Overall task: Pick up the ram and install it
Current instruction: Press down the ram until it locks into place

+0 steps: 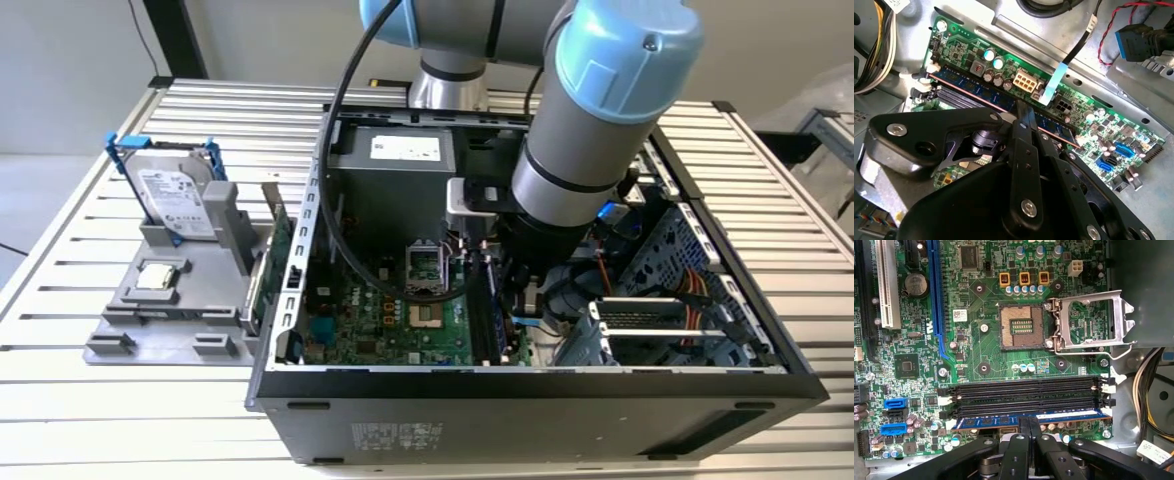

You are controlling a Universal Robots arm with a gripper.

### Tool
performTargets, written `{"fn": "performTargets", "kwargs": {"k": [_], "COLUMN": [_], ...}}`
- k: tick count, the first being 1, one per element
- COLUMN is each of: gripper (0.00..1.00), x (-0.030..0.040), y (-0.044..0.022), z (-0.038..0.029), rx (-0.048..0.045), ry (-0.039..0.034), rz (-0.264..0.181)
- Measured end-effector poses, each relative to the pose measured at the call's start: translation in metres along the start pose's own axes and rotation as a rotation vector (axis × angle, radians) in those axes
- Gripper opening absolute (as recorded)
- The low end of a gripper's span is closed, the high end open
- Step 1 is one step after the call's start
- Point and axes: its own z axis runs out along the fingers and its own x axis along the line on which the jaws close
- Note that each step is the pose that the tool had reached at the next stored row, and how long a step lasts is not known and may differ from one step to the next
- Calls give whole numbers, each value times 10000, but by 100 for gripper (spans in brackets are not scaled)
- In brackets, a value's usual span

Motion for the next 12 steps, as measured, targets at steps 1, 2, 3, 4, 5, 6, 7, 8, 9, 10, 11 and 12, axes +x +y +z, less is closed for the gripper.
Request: {"fn": "performTargets", "kwargs": {"k": [1,2,3,4,5,6,7,8,9,10,11,12], "gripper": [0,0,0,0,0,0,0,0,0,0,0,0], "x": [0,-2,-5,-10,-11,-11,-15,-17,-20,-23,-25,-27], "y": [0,0,0,0,2,4,5,6,8,9,10,11], "z": [0,-6,-22,-46,-88,-141,-186,-229,-275,-318,-355,-392], "rx": [0,0,1,5,3,0,0,1,0,0,0,0], "ry": [0,2,-3,-33,-26,-3,-4,-6,-2,-3,-1,-2], "rz": [0,0,1,-1,-1,0,0,0,0,0,0,-1]}}
